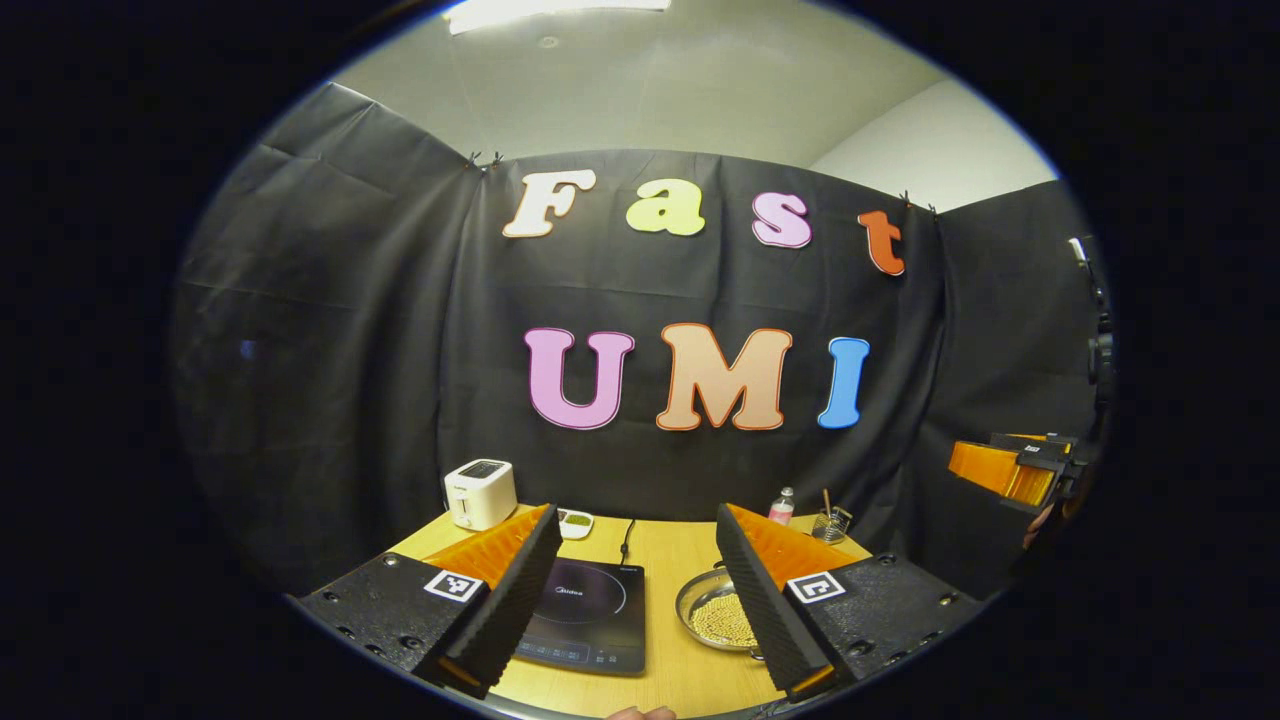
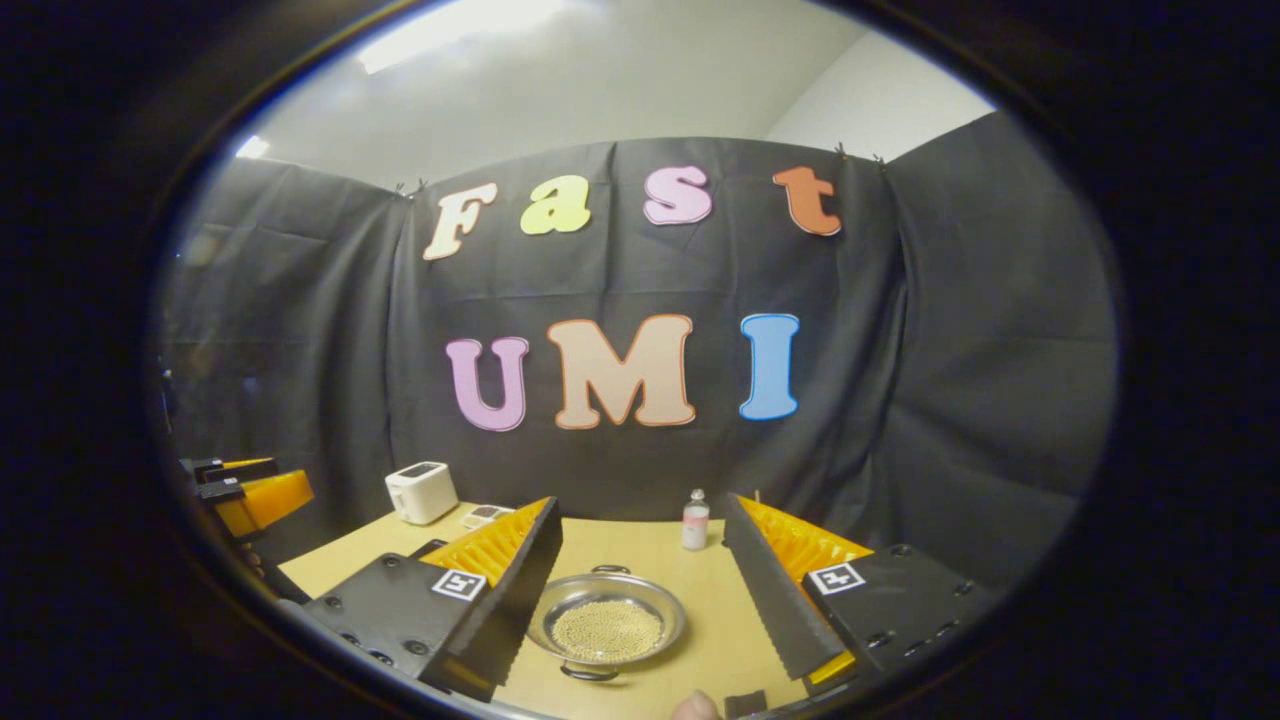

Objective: First push the handle of the pot to place it horizontally, then grasp the pot with both hands and set it on the induction cooktop.

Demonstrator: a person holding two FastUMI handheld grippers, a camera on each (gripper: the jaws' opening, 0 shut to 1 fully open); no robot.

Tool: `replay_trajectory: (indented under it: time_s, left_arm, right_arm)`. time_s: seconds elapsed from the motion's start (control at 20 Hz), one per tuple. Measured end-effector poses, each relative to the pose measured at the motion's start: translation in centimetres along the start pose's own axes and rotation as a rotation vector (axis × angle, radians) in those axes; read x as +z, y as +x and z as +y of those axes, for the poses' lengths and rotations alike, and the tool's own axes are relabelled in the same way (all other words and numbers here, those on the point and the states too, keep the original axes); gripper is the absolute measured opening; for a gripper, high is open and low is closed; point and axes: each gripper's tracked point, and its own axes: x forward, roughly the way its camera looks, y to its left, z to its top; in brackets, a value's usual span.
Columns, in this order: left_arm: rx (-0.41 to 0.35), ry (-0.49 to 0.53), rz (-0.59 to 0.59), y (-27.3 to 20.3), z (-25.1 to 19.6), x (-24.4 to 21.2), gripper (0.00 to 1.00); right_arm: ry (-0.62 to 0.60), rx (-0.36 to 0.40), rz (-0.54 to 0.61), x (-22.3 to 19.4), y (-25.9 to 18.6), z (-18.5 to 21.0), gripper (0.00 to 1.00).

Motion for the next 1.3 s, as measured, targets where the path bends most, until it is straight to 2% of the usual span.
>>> replay_trajectory:
  time_s: [0.2, 0.3, 0.35, 0.45, 0.5, 0.6, 0.65, 0.7, 0.75, 0.85, 0.9, 0.95, 1.0, 1.05, 1.1, 1.15, 1.2, 1.25, 1.3]
  left_arm:
    - [-0.007, 0.008, 0.003, 0.1, 1.0, -0.2, 0.91]
    - [-0.019, 0.007, 0.009, 0.2, 1.5, -0.6, 0.95]
    - [-0.024, 0.008, 0.011, 0.3, 1.8, -0.7, 0.91]
    - [-0.028, 0.007, 0.013, 0.6, 2.7, -1.1, 0.95]
    - [-0.031, 0.003, 0.019, 0.5, 3.0, -1.3, 0.91]
    - [-0.037, -0.003, 0.025, 0.5, 3.7, -1.7, 0.95]
    - [-0.038, 0.001, 0.032, 0.4, 4.0, -1.9, 0.91]
    - [-0.035, 0.007, 0.037, 0.4, 4.3, -2.2, 0.91]
    - [-0.028, 0.011, 0.038, 0.6, 4.7, -2.2, 0.95]
    - [-0.013, 0.010, 0.042, 1.1, 5.0, -2.3, 0.95]
    - [-0.002, 0.007, 0.045, 1.4, 5.1, -2.5, 0.95]
    - [0.013, 0.006, 0.049, 1.8, 5.2, -2.6, 0.95]
    - [0.033, 0.004, 0.059, 2.1, 5.3, -2.9, 0.91]
    - [0.047, -0.003, 0.062, 2.4, 5.2, -2.8, 0.91]
    - [0.054, -0.009, 0.056, 2.7, 4.7, -2.6, 0.95]
    - [0.061, -0.005, 0.056, 3.1, 4.2, -2.4, 0.95]
    - [0.074, 0.007, 0.066, 3.4, 4.0, -2.9, 0.91]
    - [0.092, 0.009, 0.073, 3.7, 3.8, -2.8, 0.95]
    - [0.109, 0.002, 0.074, 4.1, 3.4, -2.6, 0.95]
  right_arm:
    - [-0.002, 0.001, 0.048, -1.5, 0.6, 1.5, 0.89]
    - [-0.011, -0.001, 0.063, -2.1, 0.8, 2.4, 0.87]
    - [-0.020, -0.010, 0.074, -2.6, 0.9, 2.8, 0.67]
    - [-0.026, -0.013, 0.102, -3.9, 1.1, 3.7, 0.51]
    - [-0.030, -0.020, 0.115, -4.4, 1.2, 4.1, 0.43]
    - [-0.046, -0.033, 0.137, -5.2, 1.4, 4.5, 0.29]
    - [-0.046, -0.031, 0.148, -5.5, 1.7, 4.9, 0.20]
    - [-0.040, -0.027, 0.156, -5.9, 2.0, 5.0, 0.20]
    - [-0.028, -0.028, 0.169, -6.1, 2.2, 5.2, 0.22]
    - [-0.004, -0.012, 0.186, -6.7, 3.4, 5.4, 0.17]
    - [0.004, 0.002, 0.205, -7.5, 4.1, 5.5, 0.18]
    - [0.011, 0.016, 0.240, -8.4, 4.9, 5.5, 0.13]
    - [0.021, 0.033, 0.282, -9.7, 5.2, 5.4, 0.08]
    - [0.043, 0.061, 0.297, -10.3, 6.1, 5.7, 0.00]
    - [0.054, 0.088, 0.310, -10.7, 6.9, 6.0, 0.00]
    - [0.046, 0.116, 0.329, -11.5, 7.6, 6.1, 0.00]
    - [0.045, 0.165, 0.359, -12.4, 7.5, 6.7, 0.00]
    - [0.040, 0.214, 0.383, -13.5, 7.4, 7.2, 0.05]
    - [0.037, 0.258, 0.407, -14.9, 7.6, 7.7, 0.04]
